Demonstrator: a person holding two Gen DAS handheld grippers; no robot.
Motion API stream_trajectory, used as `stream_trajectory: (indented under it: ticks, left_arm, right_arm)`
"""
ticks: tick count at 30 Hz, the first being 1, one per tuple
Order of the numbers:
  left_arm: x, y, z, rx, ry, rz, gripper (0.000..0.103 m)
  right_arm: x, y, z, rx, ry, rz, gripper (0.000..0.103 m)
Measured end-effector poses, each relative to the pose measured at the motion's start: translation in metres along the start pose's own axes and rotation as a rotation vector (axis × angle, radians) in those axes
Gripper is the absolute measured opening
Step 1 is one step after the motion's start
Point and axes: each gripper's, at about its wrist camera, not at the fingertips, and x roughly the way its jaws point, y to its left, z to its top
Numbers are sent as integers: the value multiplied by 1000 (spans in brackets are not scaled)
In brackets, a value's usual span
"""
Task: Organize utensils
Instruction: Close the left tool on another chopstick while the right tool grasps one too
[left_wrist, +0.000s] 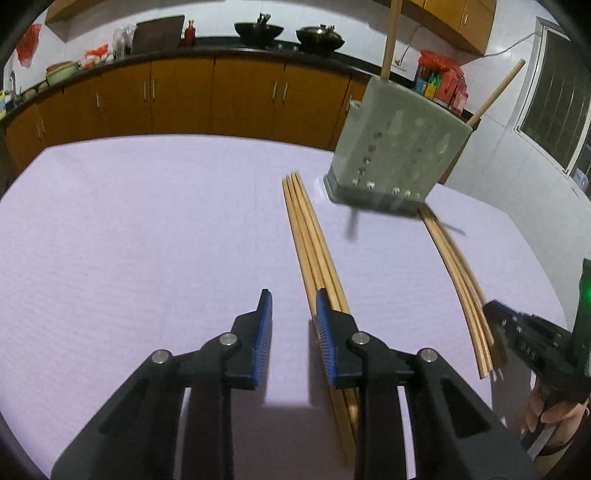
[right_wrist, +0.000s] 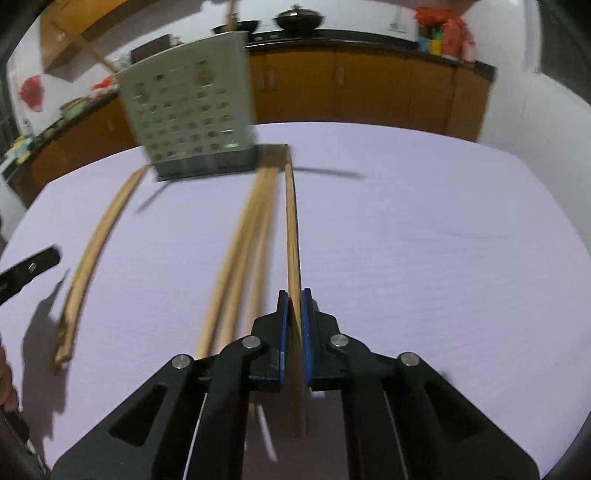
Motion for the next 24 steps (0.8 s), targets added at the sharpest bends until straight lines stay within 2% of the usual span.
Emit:
stream_trajectory:
  ticks: [3, 12, 17, 18, 19, 22, 24]
  left_arm:
    - [3, -7, 4, 0, 20, -24, 21]
    - [11, -22, -2, 42, 65, -28, 16]
    - [12, -29, -4, 82, 64, 14, 15]
    - [13, -27, -5, 85, 71, 39, 10]
    - [13, -27, -4, 93, 70, 56, 10]
    - [15, -28, -2, 85, 75, 65, 10]
    - [17, -29, -2, 78, 71, 67, 10]
  right_arm:
    - [1, -15, 1, 65, -5, -22, 7]
    - [3, -17, -1, 53, -3, -21, 8]
    - [2, -17, -3, 51, -4, -36, 8]
    - [3, -17, -2, 51, -4, -46, 8]
    - [3, -18, -2, 49, -4, -51, 8]
    - [3, -16, -2, 35, -3, -55, 8]
    - [4, -11, -2, 34, -1, -27, 8]
